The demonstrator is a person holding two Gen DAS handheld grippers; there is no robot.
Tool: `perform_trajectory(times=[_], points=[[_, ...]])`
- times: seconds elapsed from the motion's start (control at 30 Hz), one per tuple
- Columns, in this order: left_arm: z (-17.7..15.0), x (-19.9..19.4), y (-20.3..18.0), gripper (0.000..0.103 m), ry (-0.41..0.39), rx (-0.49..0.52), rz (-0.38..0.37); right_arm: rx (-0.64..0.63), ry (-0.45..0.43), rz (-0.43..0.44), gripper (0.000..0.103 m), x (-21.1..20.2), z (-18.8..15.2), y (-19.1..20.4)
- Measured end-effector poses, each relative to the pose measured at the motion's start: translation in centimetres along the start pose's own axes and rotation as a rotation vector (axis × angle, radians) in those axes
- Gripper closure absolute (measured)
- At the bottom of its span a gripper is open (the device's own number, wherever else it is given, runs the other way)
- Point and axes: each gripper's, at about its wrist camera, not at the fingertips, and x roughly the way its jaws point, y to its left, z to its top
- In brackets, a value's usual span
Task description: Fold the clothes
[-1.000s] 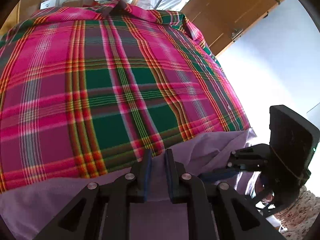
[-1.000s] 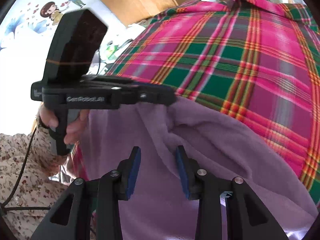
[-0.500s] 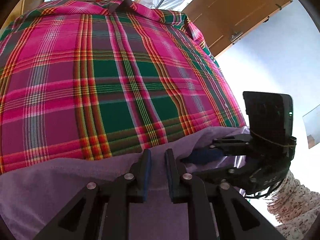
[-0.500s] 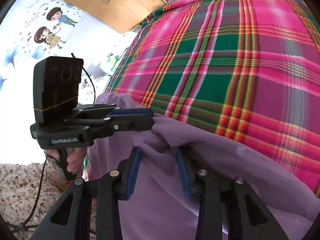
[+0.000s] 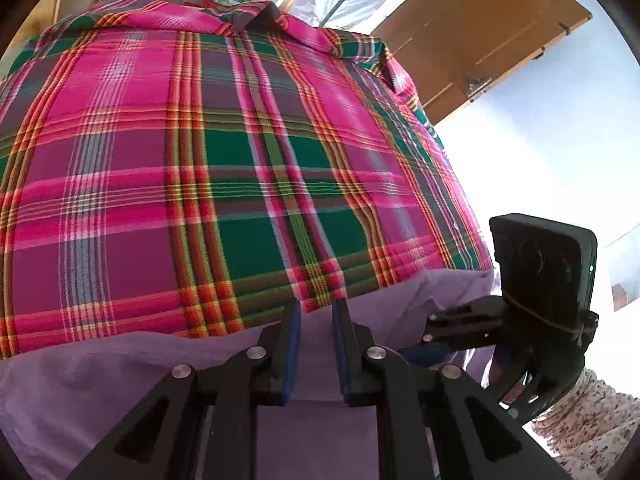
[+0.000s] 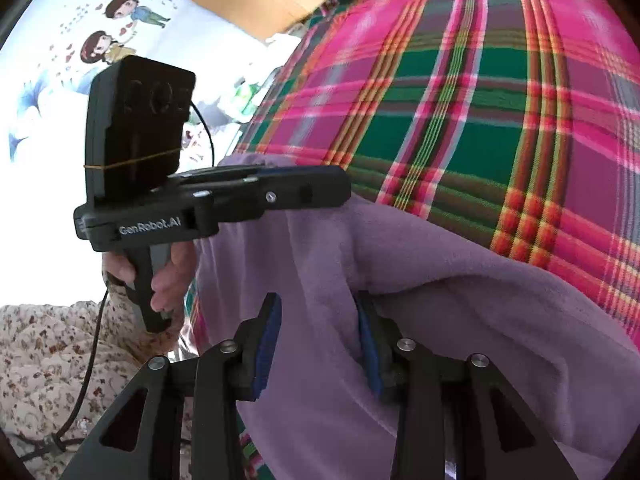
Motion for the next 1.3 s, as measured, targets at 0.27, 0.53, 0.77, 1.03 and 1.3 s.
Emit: perform_trajectory(times=[0.27, 0.53, 0.77, 1.03, 1.3], points=[[-0.1, 0.2, 0.5, 0.087, 0.005, -0.015, 0.002, 0.046, -0.222, -0.007, 0.063, -2.0, 0.3, -0.5], [-0.3, 0.3, 0.8, 0.087, 0.011, -0.018, -0.004, 0.031, -0.161, -0.060, 0.063, -2.0, -0.5, -0.4], [-0.2, -0.1, 0.2, 0.087, 0.007, -0.009, -0.004, -0.025, -0.128, -0.103, 0.063, -1.5, -1.9, 0.9], [-0.4, -0.6, -2.4, 0.087, -0.008, 0.049, -0.045, -0.151, -0.121, -0.208, 0.061, -1.3, -3.4, 3.5], [-1.5, 0.6, -3.6, 0.087, 0.050, 0.078, -0.015, -0.133, -0.141, -0.266, 0.061, -1.4, -4.8, 3.9]])
